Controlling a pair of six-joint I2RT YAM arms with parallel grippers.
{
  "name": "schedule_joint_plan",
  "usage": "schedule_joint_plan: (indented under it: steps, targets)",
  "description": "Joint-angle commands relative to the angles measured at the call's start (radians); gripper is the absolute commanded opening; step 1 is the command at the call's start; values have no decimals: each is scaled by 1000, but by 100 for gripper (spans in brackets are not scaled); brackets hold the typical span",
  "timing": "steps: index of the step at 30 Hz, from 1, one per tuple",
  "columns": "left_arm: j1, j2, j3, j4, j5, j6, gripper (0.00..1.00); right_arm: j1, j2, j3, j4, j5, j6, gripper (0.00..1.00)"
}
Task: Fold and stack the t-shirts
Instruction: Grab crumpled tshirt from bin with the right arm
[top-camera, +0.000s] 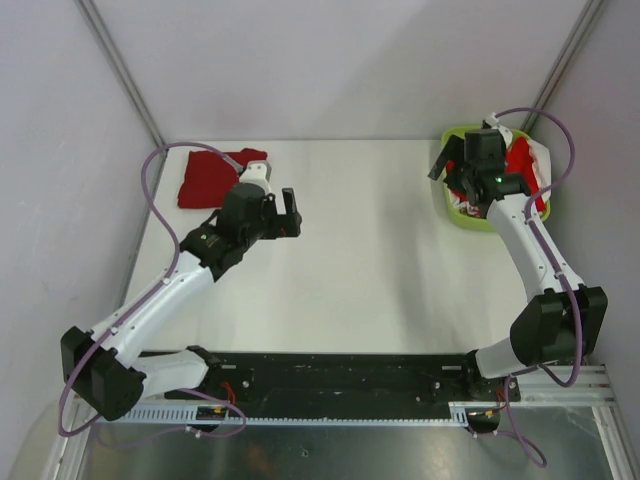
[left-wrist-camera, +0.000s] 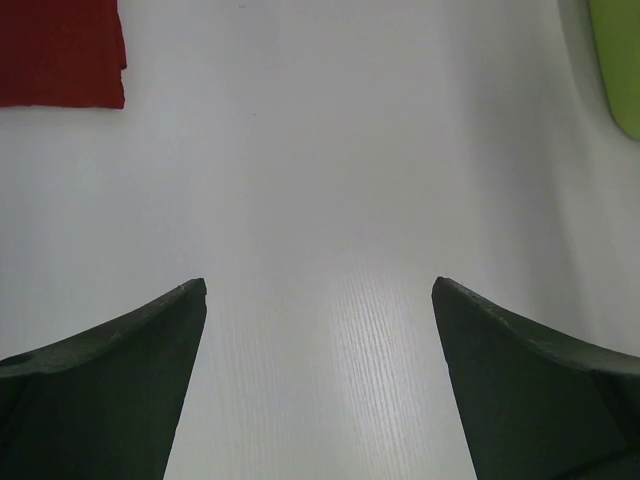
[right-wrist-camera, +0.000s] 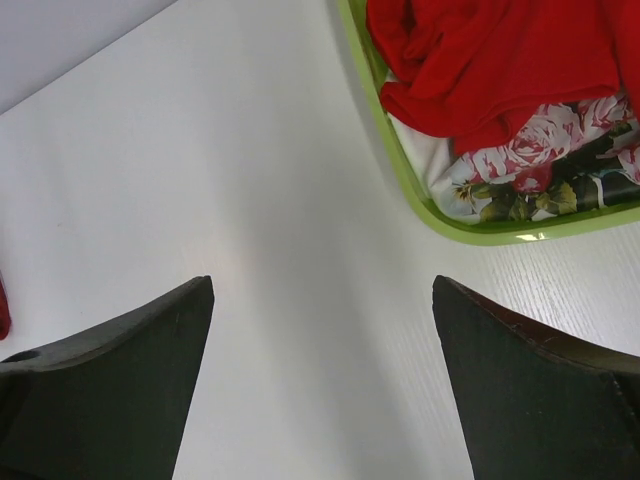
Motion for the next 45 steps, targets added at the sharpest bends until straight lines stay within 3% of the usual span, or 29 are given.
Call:
schedule_joint_plan:
  steps: [1, 9, 19, 32, 45]
  targets:
    - [8, -18, 44, 19, 20, 31, 99, -20, -27, -4, 28, 3, 17, 96]
    - [8, -57, 47, 17, 34, 91, 100, -142, 46, -3, 171, -1, 12, 95]
    - [8, -68, 15, 15, 58, 119, 100, -326, 249, 35, 351, -19, 51, 93]
    - [15, -63, -6, 11, 83, 125, 99, -300, 523, 347, 326, 138, -104, 91]
    - [30, -29, -7, 13, 106, 128, 99, -295, 891, 752, 256, 151, -190, 91]
